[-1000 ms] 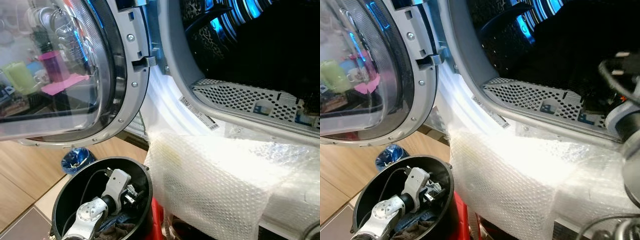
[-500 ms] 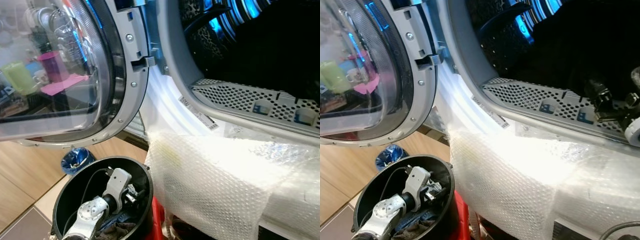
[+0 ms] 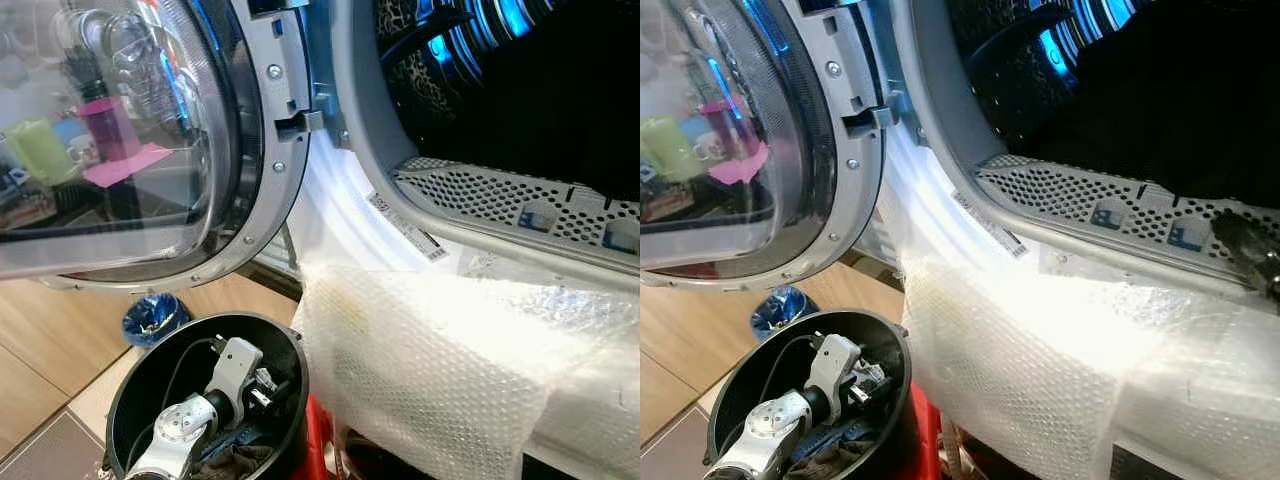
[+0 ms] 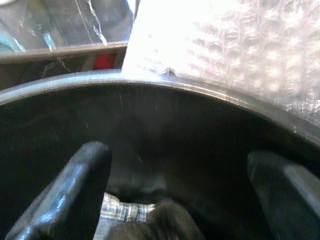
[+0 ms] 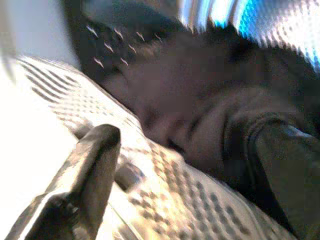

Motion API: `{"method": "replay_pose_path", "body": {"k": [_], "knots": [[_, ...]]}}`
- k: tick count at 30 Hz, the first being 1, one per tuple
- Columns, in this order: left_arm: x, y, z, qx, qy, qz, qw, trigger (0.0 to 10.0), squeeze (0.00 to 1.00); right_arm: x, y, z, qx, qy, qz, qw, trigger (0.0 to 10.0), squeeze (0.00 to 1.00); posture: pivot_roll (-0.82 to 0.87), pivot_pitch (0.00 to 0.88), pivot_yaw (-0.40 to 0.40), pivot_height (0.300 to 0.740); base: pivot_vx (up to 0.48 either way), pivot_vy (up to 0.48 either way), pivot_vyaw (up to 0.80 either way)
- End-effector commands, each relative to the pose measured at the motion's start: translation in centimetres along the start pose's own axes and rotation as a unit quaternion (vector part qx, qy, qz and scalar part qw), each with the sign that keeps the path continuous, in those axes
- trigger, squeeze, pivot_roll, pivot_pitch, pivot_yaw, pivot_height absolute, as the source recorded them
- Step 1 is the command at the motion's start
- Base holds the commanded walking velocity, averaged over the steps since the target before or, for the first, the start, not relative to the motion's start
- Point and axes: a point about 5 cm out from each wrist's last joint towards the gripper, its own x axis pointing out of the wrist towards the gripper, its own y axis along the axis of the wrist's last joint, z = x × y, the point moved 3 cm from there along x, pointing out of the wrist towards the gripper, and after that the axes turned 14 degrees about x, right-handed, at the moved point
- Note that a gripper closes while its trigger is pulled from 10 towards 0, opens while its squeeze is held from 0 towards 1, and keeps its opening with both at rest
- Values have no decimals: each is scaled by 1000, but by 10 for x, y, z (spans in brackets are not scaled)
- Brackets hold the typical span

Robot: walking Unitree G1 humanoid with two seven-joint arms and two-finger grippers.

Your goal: Clothes washing

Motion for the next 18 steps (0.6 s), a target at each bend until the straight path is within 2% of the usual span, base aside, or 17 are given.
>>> {"method": "replay_pose_path", "body": {"k": [1,3,4,6,8,9,10,11,12,14,15,16,18], "knots": [[-5,-6,-2,-3,1,-9,1000,10000,0,-6,4,-21,-16,57,19,998,10000,0,-118,66,151,740,0,0,0],[-5,-6,-1,-3,1,-9,1000,10000,0,-9,6,-31,-8,82,33,996,10000,0,-118,66,151,740,0,0,0],[-5,-6,-1,-4,0,-9,1000,10000,0,-11,8,-39,-15,103,47,993,10000,0,-118,66,151,740,0,0,0],[-5,-6,-1,-4,-1,-10,1000,10000,0,-14,9,-55,1,150,63,987,10000,0,-118,66,151,740,0,0,0],[-4,-6,-1,-5,-1,-9,1000,10000,0,-19,15,-71,3,207,99,973,10000,0,-117,76,155,740,0,0,0],[-4,-6,-1,-5,-1,-9,1000,10000,0,-19,15,-71,3,207,99,973,10000,0,-117,76,155,740,0,0,0],[-4,-5,-1,-4,-2,-8,1000,10000,0,-19,9,-81,12,247,85,965,10000,0,-115,78,154,740,0,0,0],[-4,-5,-1,-4,-2,-8,1000,10000,0,-18,3,-83,21,260,63,963,10000,0,-115,78,154,740,0,0,0],[-3,-4,-1,-4,-2,-7,1000,10000,0,-18,3,-86,18,273,68,960,10000,0,-110,81,158,740,0,0,0],[-2,-2,-2,-4,0,-1,1000,10000,0,-15,-11,-94,60,313,43,947,10000,0,-105,81,156,740,0,0,0],[-2,-2,-2,-4,0,-1,1000,10000,0,-15,-11,-94,60,313,43,947,10000,0,-105,81,156,740,0,0,0],[-1,2,-3,-3,2,7,1000,10000,0,-15,-26,-102,96,341,-1,935,10000,0,-94,84,156,740,0,0,0],[-1,5,-5,-8,9,17,1000,10000,0,-16,-46,-115,135,382,-56,913,10000,0,-74,87,153,740,0,0,0]]}}
